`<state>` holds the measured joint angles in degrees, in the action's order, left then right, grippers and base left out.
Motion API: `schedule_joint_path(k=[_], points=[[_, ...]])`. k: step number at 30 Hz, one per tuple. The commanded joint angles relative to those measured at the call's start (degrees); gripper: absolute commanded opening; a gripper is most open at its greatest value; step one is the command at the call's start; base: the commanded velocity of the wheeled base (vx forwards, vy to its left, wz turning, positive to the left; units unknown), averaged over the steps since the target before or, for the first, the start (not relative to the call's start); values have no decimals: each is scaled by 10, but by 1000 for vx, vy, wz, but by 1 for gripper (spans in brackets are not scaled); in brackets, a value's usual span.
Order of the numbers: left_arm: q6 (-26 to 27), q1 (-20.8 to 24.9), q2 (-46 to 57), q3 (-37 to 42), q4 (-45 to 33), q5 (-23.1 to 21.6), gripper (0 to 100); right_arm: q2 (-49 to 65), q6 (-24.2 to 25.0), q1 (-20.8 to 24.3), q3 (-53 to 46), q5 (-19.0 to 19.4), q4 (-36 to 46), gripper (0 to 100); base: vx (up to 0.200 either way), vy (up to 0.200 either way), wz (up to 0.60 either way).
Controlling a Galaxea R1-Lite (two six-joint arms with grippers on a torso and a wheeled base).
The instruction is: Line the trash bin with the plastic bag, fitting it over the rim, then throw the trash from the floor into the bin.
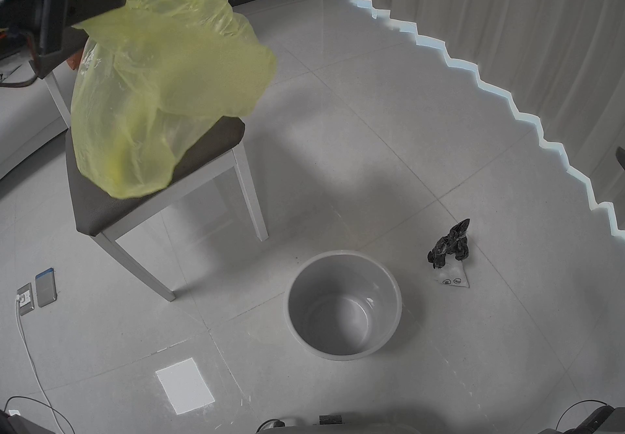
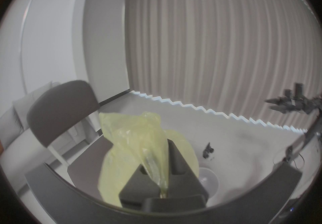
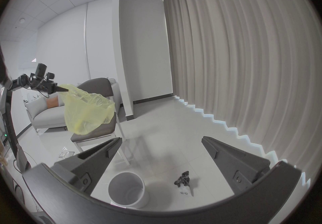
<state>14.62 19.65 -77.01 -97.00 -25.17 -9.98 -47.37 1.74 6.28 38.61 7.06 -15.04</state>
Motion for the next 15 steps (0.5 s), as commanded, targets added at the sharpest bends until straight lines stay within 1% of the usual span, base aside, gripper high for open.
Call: schedule_joint_path(k=[1,6,11,13,15], points=[[64,82,30,-106,-109,-9,0,-161,5,44,80,10,-25,100,0,0,0],[66,115,31,-91,-117,-9,0,-207,7,45,117,16,-24,100,0,0,0],[68,151,27,-68,-117,-7,0,-236,8,44,146,40,-20,100,0,0,0],[70,156,27,-64,-115,-7,0,-239,9,44,149,45,-20,100,0,0,0],[73,168,24,-55,-109,-6,0,-245,19,44,150,56,-19,100,0,0,0]])
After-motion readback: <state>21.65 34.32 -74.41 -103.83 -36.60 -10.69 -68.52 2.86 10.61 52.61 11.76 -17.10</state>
